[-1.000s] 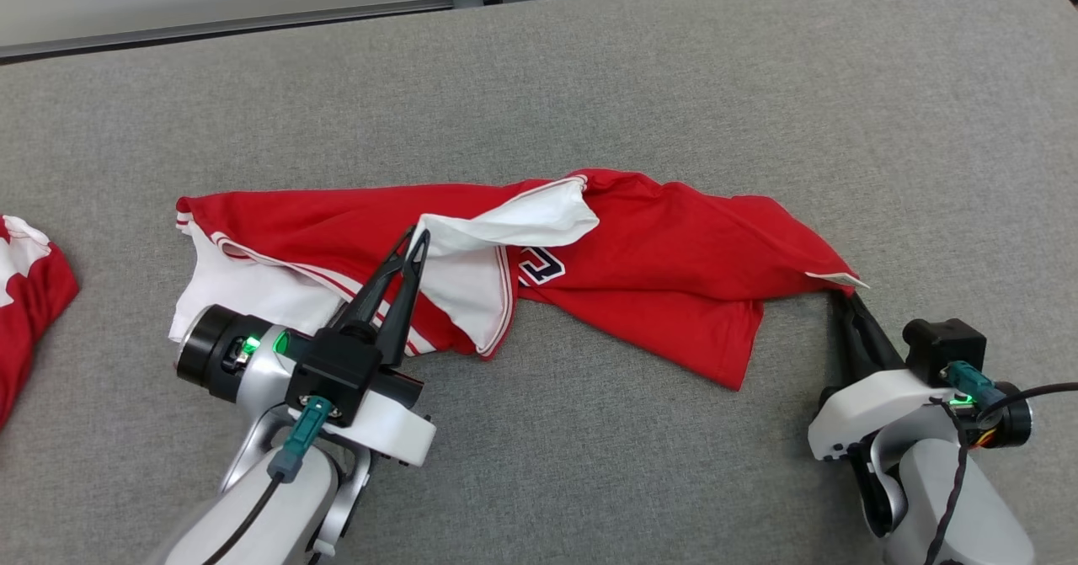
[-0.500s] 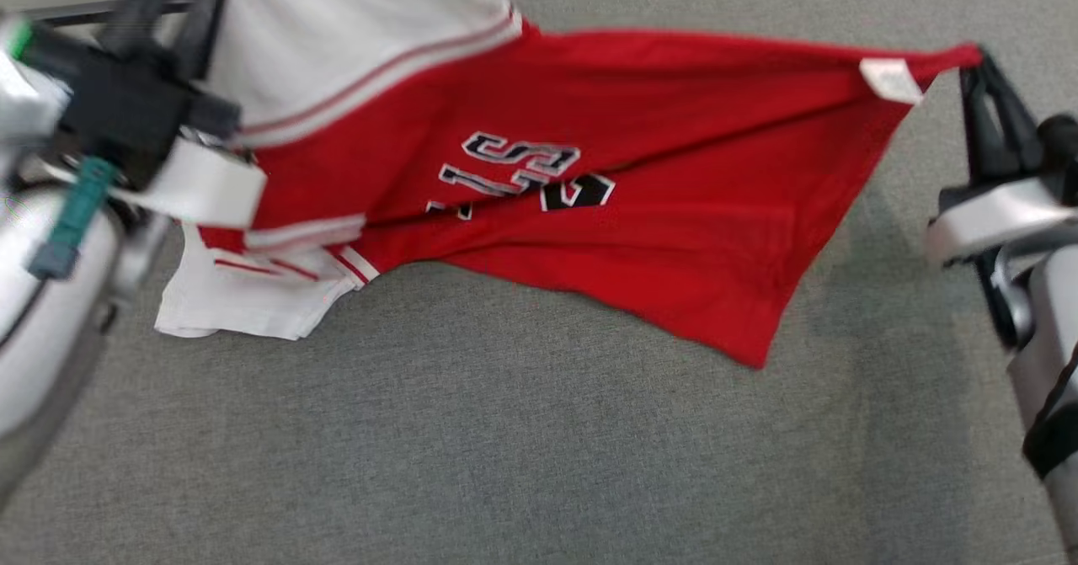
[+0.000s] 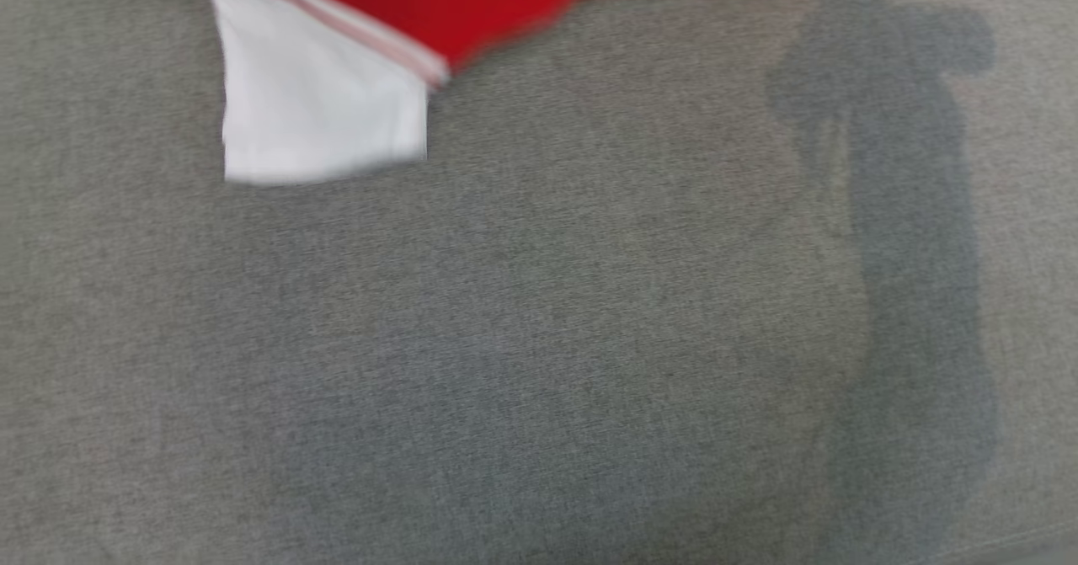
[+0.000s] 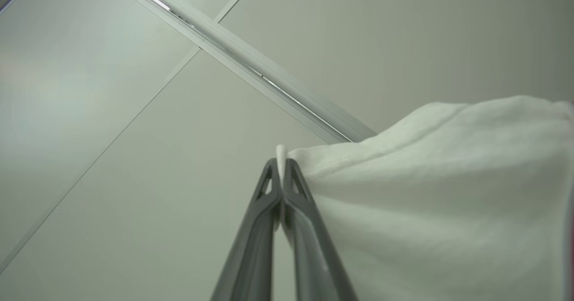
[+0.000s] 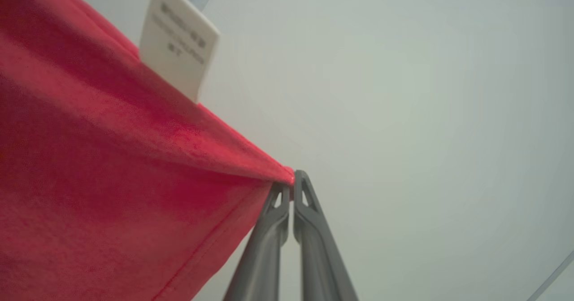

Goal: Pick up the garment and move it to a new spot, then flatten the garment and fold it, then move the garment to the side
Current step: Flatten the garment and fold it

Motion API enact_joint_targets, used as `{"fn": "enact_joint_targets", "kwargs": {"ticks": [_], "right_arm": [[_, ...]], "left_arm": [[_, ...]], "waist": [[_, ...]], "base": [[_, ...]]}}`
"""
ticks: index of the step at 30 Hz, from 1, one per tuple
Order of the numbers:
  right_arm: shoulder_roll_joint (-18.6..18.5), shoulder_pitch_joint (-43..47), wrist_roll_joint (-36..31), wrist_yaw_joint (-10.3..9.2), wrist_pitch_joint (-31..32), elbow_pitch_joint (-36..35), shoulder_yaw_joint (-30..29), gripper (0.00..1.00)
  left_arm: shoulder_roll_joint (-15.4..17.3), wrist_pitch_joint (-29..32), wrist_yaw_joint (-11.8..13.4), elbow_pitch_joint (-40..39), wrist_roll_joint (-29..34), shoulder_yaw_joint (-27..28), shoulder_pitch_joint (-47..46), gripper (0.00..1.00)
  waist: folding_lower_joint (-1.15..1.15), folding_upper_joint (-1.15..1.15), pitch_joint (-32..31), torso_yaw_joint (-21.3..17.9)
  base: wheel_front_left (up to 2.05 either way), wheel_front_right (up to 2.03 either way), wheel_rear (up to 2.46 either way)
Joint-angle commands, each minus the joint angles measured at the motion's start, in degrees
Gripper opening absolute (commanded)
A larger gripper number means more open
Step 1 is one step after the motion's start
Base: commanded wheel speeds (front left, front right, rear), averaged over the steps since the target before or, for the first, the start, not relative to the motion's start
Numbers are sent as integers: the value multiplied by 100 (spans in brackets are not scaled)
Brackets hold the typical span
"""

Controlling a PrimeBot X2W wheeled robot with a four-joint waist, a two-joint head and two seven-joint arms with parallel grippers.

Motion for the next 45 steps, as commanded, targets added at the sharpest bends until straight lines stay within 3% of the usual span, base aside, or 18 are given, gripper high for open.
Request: {"fn": "enact_joint_targets", "kwargs": {"ticks": [1, 3, 5, 12, 19, 25, 28, 31, 33, 37, 45], "right_arm": [[-18, -306, -113, -9, -3, -19, -28, 0], [-91, -668, -360, -9, -3, -159, -133, 0], [-151, -772, -444, -9, -3, -270, -160, 0], [-545, -497, -623, -9, -3, -796, 7, 0], [-579, 768, -393, -10, -3, -813, 228, 0], [-729, 2455, 131, -11, -3, -1297, 330, 0], [-925, 3374, 349, -11, -3, -1661, 268, 0], [-1088, 4329, 466, -11, -3, -1975, 178, 0], [-1177, 4918, 497, -12, -3, -2118, 42, 0], [-1143, 5880, 476, -12, -3, -2278, -251, 0], [-921, 7235, 426, -12, -3, -2727, -937, 0]], "left_arm": [[-46, -30, 178, 142, 224, -57, -511, 0], [-88, -22, 408, 1, 430, -168, -1012, 0], [-102, -22, 452, -121, 418, -160, -1166, 0], [7, -22, 219, -859, 60, -513, -870, 0], [409, -24, 778, -1721, -668, -576, 1461, 0], [865, -29, 1248, -2265, -1452, -332, 4030, 0], [1119, -25, 1241, -2822, -1891, -192, 5310, 0], [1393, -29, 1038, -3284, -2266, -93, 6401, 0], [1541, -27, 771, -3583, -2521, -233, 7159, 0], [1910, -28, 449, -4043, -2969, -479, 8271, 0], [2201, 108, 764, -4932, -3509, -645, 9479, 0]], "waist": [[-1, 0, 11, -122], [-1, 0, 10, -101], [-1, 0, 56, -55], [-1, 0, 537, 402], [-1, 0, 551, 633], [-1, 0, 28, 695], [-1, 0, -284, 731], [-1, 0, -621, 746], [-1, 0, -851, 735], [-1, 0, -1256, 660], [-1, 0, -1601, 541]], "base": [[0, 0, 0], [0, 0, 0], [0, 0, 0], [0, 0, 0], [0, 0, 0], [0, 0, 0], [0, 0, 0], [0, 0, 0], [0, 0, 0], [0, 0, 0], [0, 0, 0]]}}
